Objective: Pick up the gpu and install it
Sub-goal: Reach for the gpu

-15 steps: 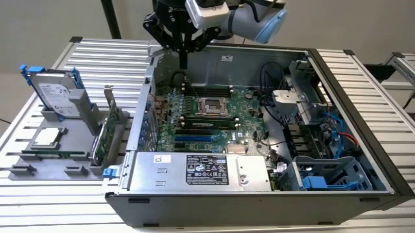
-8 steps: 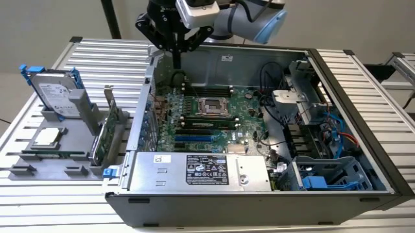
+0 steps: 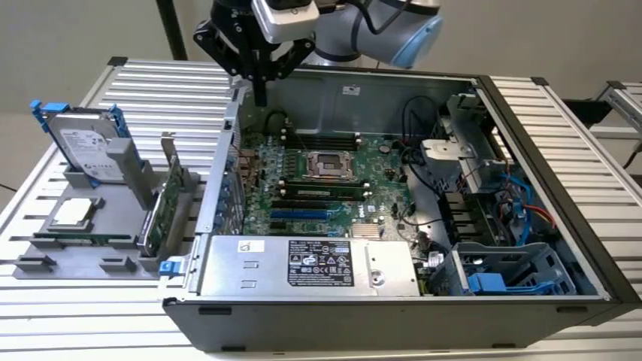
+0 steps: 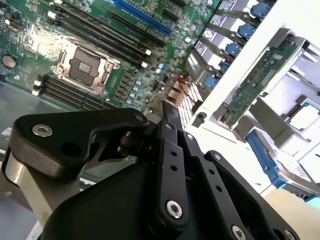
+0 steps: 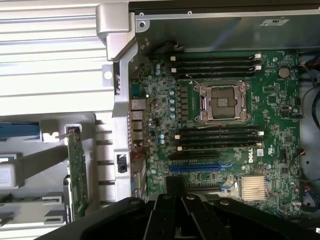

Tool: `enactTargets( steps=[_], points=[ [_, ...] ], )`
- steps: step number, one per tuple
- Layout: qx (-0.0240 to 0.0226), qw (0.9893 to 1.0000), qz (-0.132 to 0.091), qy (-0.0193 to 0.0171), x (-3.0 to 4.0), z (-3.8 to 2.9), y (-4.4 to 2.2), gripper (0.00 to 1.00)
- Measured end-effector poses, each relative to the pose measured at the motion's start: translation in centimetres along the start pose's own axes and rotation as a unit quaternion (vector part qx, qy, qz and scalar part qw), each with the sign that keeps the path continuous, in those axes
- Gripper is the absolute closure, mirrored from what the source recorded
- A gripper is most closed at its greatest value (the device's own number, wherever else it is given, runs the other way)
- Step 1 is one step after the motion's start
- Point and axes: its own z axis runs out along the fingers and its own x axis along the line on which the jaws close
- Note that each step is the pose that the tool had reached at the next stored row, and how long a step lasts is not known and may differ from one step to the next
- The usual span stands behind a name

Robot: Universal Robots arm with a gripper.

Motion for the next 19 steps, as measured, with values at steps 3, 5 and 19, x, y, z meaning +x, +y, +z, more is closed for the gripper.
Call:
enactTargets(
  steps=[3, 5, 19],
  points=[
    [0.0, 1.0, 0.0, 0.0, 0.63, -0.01, -0.05, 1.0],
    [0.0, 1.0, 0.0, 0.0, 1.03, -0.02, -0.07, 1.0],
    [0.0, 1.0, 0.0, 0.0, 4.41, -0.1, -0.31, 1.0]
  ],
)
